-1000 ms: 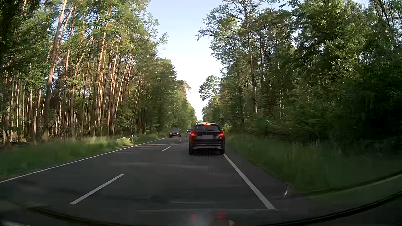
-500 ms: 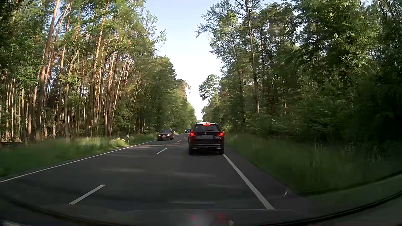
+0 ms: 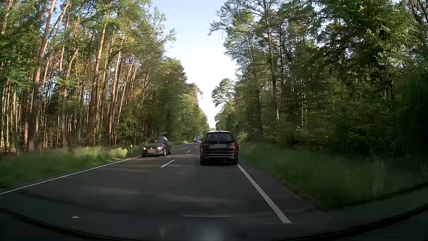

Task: Follow the waypoints while adhering to traffic rules and regulations

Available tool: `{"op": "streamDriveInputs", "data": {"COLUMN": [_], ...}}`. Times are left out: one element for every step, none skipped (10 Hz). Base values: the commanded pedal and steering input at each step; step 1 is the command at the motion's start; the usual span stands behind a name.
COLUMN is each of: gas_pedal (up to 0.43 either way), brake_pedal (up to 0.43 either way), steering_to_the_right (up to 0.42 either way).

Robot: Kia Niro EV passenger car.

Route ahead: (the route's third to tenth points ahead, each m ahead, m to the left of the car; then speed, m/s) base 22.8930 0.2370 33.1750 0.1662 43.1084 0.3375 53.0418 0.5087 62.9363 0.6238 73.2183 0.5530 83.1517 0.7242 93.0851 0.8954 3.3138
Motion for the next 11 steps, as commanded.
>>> {"op": "streamDriveInputs", "data": {"gas_pedal": [0.000,0.000,0.000,0.000,0.000,0.000,0.000,0.000,0.000,0.000,0.000], "brake_pedal": [0.000,0.000,0.000,0.000,0.000,0.000,0.000,0.000,0.000,0.000,0.000], "steering_to_the_right": [-0.003,-0.003,-0.004,-0.007,-0.008,-0.008,-0.008,-0.008,-0.008,-0.009,-0.008]}}
